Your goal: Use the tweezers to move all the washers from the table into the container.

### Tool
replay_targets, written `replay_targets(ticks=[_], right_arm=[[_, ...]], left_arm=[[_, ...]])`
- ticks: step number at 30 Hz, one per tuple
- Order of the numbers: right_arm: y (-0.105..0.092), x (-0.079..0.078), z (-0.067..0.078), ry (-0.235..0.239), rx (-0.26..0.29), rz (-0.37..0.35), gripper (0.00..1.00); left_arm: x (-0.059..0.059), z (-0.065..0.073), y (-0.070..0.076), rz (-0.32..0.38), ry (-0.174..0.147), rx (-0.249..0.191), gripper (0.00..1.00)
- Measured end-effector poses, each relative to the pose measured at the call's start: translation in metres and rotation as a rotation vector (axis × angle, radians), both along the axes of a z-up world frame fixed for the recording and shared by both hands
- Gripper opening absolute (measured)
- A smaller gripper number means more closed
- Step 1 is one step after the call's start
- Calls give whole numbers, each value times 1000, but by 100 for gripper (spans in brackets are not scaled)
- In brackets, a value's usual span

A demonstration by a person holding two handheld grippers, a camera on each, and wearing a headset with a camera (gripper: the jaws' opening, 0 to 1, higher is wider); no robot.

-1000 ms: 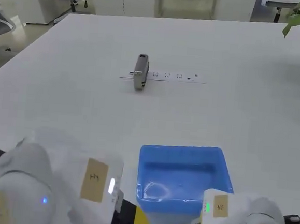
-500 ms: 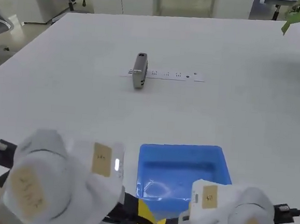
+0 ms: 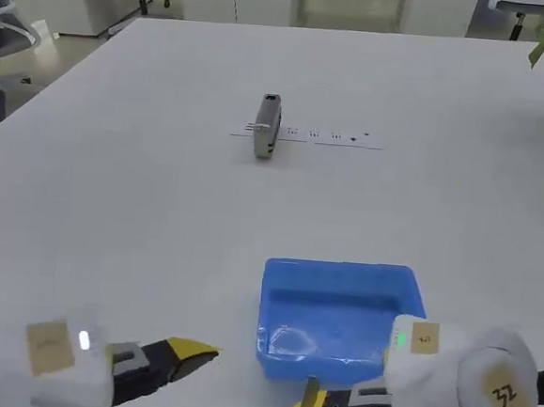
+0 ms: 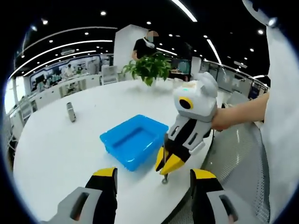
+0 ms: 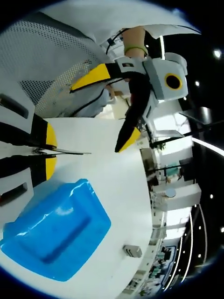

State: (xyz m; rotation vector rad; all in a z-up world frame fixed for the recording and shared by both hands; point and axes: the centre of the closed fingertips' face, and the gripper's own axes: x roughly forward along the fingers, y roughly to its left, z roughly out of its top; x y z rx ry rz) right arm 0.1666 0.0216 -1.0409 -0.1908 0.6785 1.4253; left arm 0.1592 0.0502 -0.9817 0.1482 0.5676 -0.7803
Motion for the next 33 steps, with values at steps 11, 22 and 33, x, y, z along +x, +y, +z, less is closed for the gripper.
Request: replay_targets(ticks=[11,22,33], right_arm=[[0,-1,3,147,83,-95,3],[4,-8,5,62,74,-45,4],[9,-21,9,-119,29,15,4]], left_arm=[[8,2,22,257,-78,-91,78],[22,11,29,353,-157,-172,84],[24,12,35,371,-185,-150,84]])
